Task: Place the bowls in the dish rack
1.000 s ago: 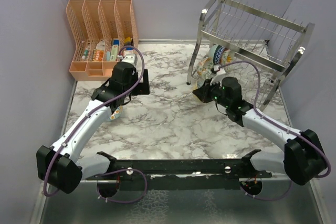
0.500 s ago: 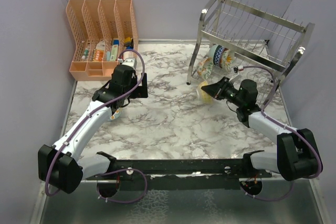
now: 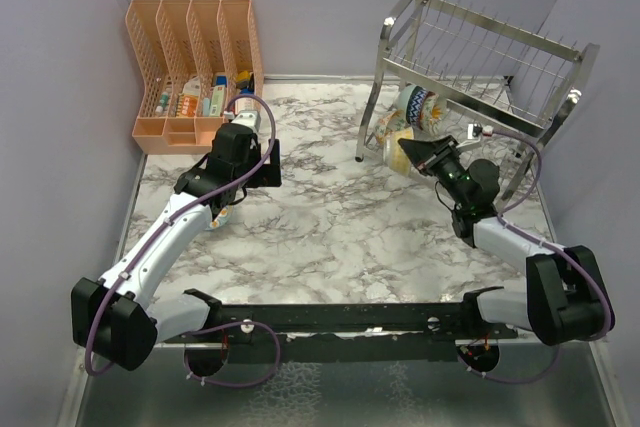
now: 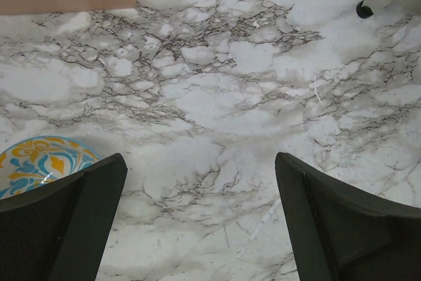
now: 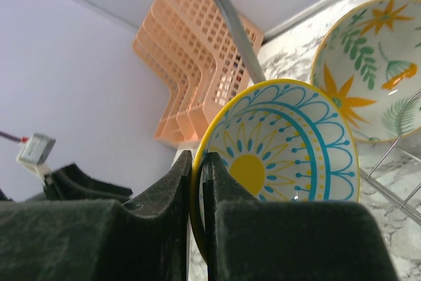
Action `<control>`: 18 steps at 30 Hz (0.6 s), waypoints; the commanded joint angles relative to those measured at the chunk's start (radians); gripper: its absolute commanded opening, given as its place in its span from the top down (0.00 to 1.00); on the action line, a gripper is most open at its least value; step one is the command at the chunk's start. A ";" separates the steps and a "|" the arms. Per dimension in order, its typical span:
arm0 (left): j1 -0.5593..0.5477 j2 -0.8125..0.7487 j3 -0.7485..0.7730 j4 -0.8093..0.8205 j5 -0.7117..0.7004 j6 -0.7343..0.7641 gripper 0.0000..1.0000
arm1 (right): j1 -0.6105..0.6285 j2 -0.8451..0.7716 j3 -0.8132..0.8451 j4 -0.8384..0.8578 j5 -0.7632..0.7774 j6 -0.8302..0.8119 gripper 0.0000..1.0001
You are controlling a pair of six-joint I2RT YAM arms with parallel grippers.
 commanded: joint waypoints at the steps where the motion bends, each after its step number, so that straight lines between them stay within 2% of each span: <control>1: 0.006 -0.027 0.015 0.010 0.018 0.018 0.01 | -0.007 0.026 -0.001 0.192 0.203 0.061 0.99; 10: 0.007 -0.029 0.023 -0.007 0.016 0.029 0.01 | -0.009 0.141 -0.026 0.351 0.370 0.128 0.99; 18: 0.010 -0.027 0.039 -0.028 0.003 0.053 0.01 | -0.030 0.406 0.002 0.678 0.365 0.226 0.99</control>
